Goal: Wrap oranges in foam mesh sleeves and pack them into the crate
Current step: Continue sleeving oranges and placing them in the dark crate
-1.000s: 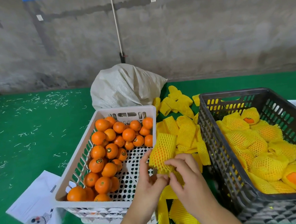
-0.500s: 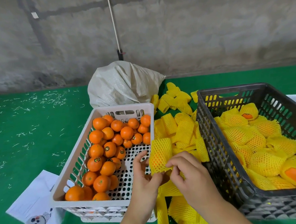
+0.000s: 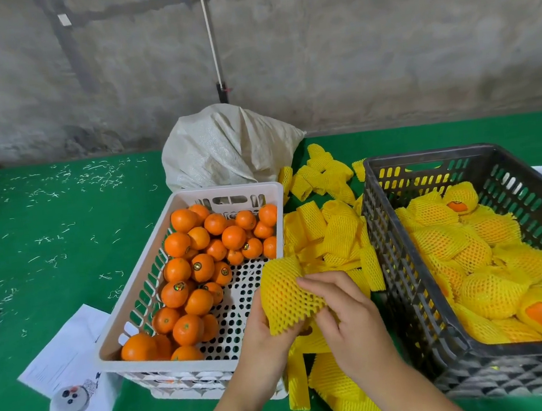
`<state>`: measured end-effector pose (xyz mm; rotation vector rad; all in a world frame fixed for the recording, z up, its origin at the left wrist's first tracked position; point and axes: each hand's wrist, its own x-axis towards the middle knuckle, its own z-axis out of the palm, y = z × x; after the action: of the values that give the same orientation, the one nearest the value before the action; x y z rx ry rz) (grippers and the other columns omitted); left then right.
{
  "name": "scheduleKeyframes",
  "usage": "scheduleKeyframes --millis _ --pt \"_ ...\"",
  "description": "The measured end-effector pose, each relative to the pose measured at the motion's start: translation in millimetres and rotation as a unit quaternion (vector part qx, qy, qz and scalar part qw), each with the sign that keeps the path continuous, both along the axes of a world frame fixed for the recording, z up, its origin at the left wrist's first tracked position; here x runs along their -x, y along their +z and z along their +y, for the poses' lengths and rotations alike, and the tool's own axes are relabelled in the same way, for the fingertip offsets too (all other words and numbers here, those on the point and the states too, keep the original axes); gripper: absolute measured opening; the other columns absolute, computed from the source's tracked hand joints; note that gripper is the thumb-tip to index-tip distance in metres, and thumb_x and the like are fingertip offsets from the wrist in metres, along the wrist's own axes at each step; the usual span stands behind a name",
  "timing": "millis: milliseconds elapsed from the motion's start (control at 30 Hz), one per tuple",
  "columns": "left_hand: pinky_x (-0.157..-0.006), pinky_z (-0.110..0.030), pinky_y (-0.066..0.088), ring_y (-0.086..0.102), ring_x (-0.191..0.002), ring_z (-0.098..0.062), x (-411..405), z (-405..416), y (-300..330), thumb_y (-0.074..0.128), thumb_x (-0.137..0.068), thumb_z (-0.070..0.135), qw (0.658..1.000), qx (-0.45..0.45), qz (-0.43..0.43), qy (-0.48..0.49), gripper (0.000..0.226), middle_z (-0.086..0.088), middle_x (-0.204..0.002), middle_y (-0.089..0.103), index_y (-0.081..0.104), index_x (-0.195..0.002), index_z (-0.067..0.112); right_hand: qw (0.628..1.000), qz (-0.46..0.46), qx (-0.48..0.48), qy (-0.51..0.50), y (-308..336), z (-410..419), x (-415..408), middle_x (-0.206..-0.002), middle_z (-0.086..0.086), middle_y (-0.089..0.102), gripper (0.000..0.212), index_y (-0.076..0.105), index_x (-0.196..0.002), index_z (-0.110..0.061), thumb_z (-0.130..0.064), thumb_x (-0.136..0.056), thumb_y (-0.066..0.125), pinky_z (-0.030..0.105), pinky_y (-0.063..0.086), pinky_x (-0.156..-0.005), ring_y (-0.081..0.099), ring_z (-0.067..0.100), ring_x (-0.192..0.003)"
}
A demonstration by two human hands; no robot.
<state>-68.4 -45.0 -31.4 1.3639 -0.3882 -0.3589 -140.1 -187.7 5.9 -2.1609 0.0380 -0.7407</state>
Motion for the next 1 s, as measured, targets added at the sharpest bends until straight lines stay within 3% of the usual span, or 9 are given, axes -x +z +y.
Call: scheduleKeyframes --millis 100,233,367,500,567,667,767,867,1000 --pt "-0.104 -0.064 0.051 0.064 -0.122 -0.037 1 0 0 0.081 -0.084 0.027 0.998 0.007 -0.027 0.05 0.062 -0.013 -0.128 0.068 0.057 -0.141 0.025 1.0 -0.023 0.003 -0.003 -8 8 6 -0.121 -0.02 0.057 0.042 0.072 -0.124 -0.017 0.001 -0.089 0.057 0.019 0.051 -0.093 0.057 -0.002 -0.115" --pt "-0.097 -0.032 0.056 0.065 -0.121 -0.016 2 -2 6 0.083 -0.084 0.036 0.994 -0.035 -0.068 0.074 0.071 0.009 -0.131 0.066 0.048 -0.145 0.043 0.988 0.044 -0.151 0.001 -6 6 15 -0.129 -0.024 0.055 0.042 0.06 -0.13 -0.038 -0.027 -0.09 0.058 0.027 0.049 -0.1 0.056 0.007 -0.122" --pt "-0.091 -0.018 0.054 0.066 -0.117 -0.009 6 -4 9 0.079 -0.091 0.044 0.99 -0.066 -0.114 0.046 0.064 0.015 -0.131 0.065 0.044 -0.145 0.046 0.935 0.18 -0.3 0.052 5 11 3 -0.149 -0.024 0.043 0.084 0.031 -0.152 -0.047 -0.069 -0.078 0.064 0.035 0.045 -0.11 0.046 0.0 -0.135" --pt "-0.091 -0.025 0.057 0.068 -0.116 -0.013 10 -6 -1 0.078 -0.092 0.01 0.986 -0.105 -0.126 0.003 0.067 0.012 -0.129 0.067 0.048 -0.143 0.043 0.929 0.215 -0.301 0.025 0 26 -5 -0.135 -0.032 0.045 0.085 0.029 -0.145 -0.051 -0.05 -0.078 0.08 0.019 0.05 -0.097 0.05 -0.011 -0.12" --pt "-0.089 -0.024 0.058 0.069 -0.114 -0.013 9 -7 -4 0.077 -0.092 0.008 0.987 -0.109 -0.119 -0.003 0.072 0.016 -0.126 0.066 0.046 -0.14 0.051 0.926 0.229 -0.299 0.036 -5 22 -4 -0.127 -0.043 0.038 0.097 0.02 -0.146 -0.056 -0.052 -0.073 0.083 0.011 0.046 -0.09 0.047 -0.019 -0.114" --pt "-0.088 -0.017 0.056 0.066 -0.117 -0.005 9 -8 -6 0.082 -0.088 0.01 0.985 -0.131 -0.11 -0.014 0.085 0.031 -0.127 0.059 0.035 -0.142 0.055 0.923 0.239 -0.3 0.035 -8 12 -2 -0.14 -0.028 0.039 0.106 0.016 -0.151 -0.053 -0.055 -0.069 0.083 0.022 0.047 -0.101 0.046 -0.004 -0.125" --pt "-0.075 -0.017 0.056 0.07 -0.092 -0.01 7 -8 -6 0.085 -0.085 0.008 0.977 -0.158 -0.133 -0.042 0.1 0.034 -0.139 0.048 0.025 -0.151 0.053 0.926 0.205 -0.318 0.01 -7 -7 4 -0.127 -0.042 0.041 0.091 0.022 -0.136 -0.07 -0.045 -0.075 0.084 0.006 0.048 -0.082 0.048 -0.02 -0.113" --pt "-0.065 -0.029 0.054 0.061 -0.067 -0.018 4 -7 -4 0.087 -0.08 0.027 0.971 -0.191 -0.138 -0.036 0.097 0.023 -0.137 0.051 0.028 -0.155 0.05 0.939 0.162 -0.293 -0.075 9 -51 14 -0.123 -0.044 0.038 0.086 0.02 -0.12 -0.082 -0.047 -0.074 0.084 0.013 0.046 -0.083 0.048 -0.011 -0.112" --pt "-0.068 -0.028 0.053 0.056 -0.069 -0.02 2 -2 -5 0.076 -0.086 0.029 0.982 -0.159 -0.097 -0.024 0.068 0.014 -0.132 0.059 0.048 -0.143 0.052 0.947 0.148 -0.196 -0.206 23 -136 44 -0.144 -0.022 0.043 0.089 0.024 -0.141 -0.063 -0.043 -0.08 0.085 0.024 0.042 -0.1 0.049 0.002 -0.122"
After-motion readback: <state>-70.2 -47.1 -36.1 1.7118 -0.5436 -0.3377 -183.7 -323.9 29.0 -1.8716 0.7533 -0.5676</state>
